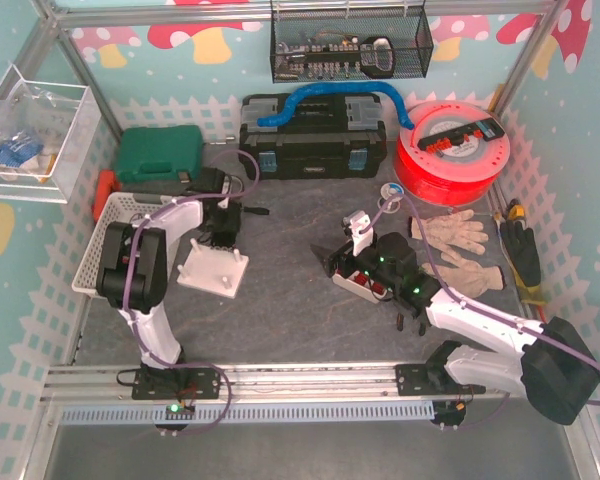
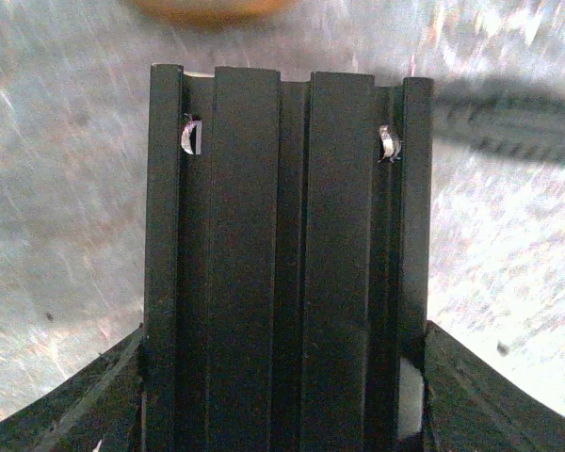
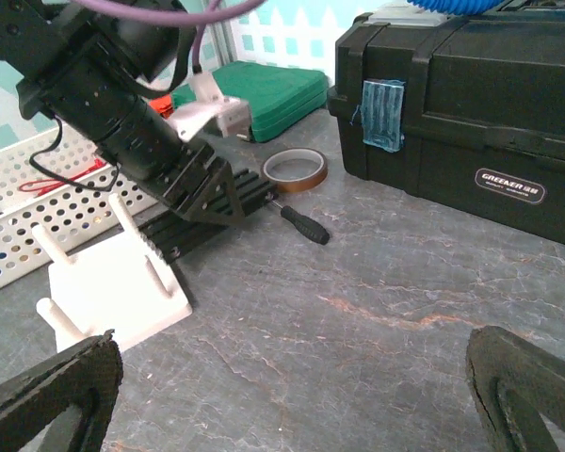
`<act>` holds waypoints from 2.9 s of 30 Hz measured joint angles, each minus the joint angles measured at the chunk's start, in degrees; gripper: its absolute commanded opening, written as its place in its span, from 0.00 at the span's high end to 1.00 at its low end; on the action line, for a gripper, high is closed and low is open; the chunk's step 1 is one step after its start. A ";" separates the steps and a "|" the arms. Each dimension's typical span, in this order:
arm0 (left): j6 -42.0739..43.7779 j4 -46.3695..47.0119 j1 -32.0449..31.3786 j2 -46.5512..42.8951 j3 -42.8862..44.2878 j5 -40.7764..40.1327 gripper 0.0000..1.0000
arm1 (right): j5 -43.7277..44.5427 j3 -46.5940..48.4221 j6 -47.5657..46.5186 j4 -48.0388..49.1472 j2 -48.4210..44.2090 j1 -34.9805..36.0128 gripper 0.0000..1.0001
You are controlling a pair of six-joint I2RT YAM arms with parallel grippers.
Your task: Install the large spring
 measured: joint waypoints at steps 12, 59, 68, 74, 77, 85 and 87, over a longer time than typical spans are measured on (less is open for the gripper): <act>-6.14 13.03 0.00 0.37 5.92 -8.00 0.84 | 0.83 0.00 -0.15 -0.13 -0.02 0.00 0.01; -16.79 28.06 -24.94 -22.56 -16.35 -7.13 0.01 | 17.86 16.96 10.84 -38.51 9.31 0.22 0.15; -14.91 49.62 -29.53 -32.48 -40.68 -4.83 0.01 | 22.93 18.14 4.55 -49.03 5.25 0.22 0.25; -10.99 57.48 -31.93 -38.23 -45.64 -5.33 0.01 | 22.99 20.04 -6.38 -52.22 4.96 0.07 0.43; -9.92 60.06 -32.09 -41.72 -46.60 -6.64 0.01 | 21.35 19.78 -11.87 -51.80 3.13 -0.17 0.49; -8.85 62.90 -32.24 -45.83 -48.48 -11.04 0.01 | 21.00 17.33 -27.82 -48.76 3.93 -0.61 0.49; -8.81 62.93 -32.28 -45.83 -48.50 -11.54 0.01 | 21.22 17.33 -30.34 -49.77 7.39 -0.96 0.55</act>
